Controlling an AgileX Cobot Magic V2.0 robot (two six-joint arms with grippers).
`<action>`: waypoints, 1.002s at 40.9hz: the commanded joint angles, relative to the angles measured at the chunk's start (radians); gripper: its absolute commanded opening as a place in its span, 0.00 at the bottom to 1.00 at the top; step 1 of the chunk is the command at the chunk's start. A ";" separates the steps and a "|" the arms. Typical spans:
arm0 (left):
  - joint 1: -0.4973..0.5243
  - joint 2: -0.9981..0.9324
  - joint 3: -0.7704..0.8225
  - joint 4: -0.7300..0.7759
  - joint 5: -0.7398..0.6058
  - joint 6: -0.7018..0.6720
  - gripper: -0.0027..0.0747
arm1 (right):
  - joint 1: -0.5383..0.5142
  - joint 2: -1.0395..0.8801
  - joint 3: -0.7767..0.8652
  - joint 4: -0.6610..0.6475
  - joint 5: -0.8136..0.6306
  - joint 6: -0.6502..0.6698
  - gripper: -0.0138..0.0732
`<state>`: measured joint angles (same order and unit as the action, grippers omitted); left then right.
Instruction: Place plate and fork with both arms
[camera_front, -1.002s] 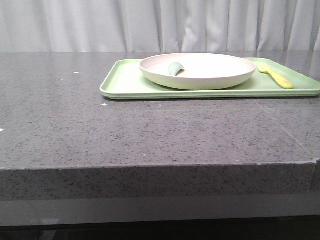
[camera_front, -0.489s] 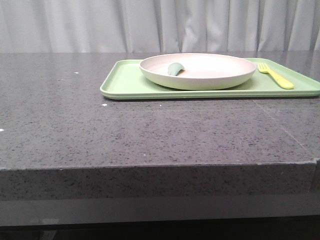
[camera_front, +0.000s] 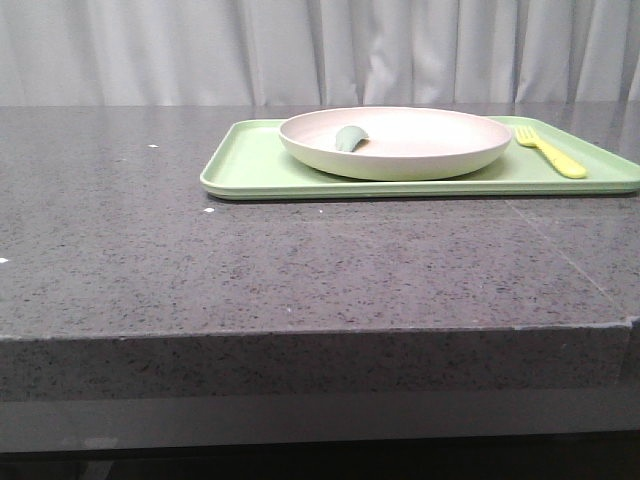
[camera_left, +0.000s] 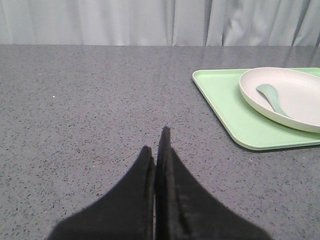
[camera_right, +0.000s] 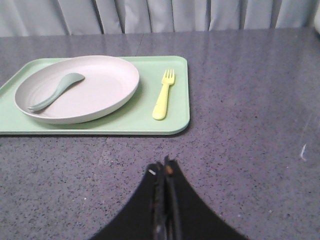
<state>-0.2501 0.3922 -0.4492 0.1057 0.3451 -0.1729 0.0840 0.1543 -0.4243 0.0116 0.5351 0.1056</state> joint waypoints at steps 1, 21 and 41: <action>0.002 0.006 -0.029 0.000 -0.081 -0.008 0.01 | 0.001 -0.041 -0.011 -0.012 -0.099 -0.010 0.03; 0.002 0.006 -0.029 0.000 -0.081 -0.008 0.01 | 0.001 -0.055 -0.010 -0.012 -0.102 -0.010 0.02; 0.002 0.006 -0.029 0.000 -0.081 -0.008 0.01 | 0.001 -0.055 -0.010 -0.012 -0.101 -0.010 0.02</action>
<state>-0.2501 0.3922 -0.4492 0.1057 0.3451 -0.1729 0.0840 0.0869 -0.4105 0.0116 0.5194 0.1038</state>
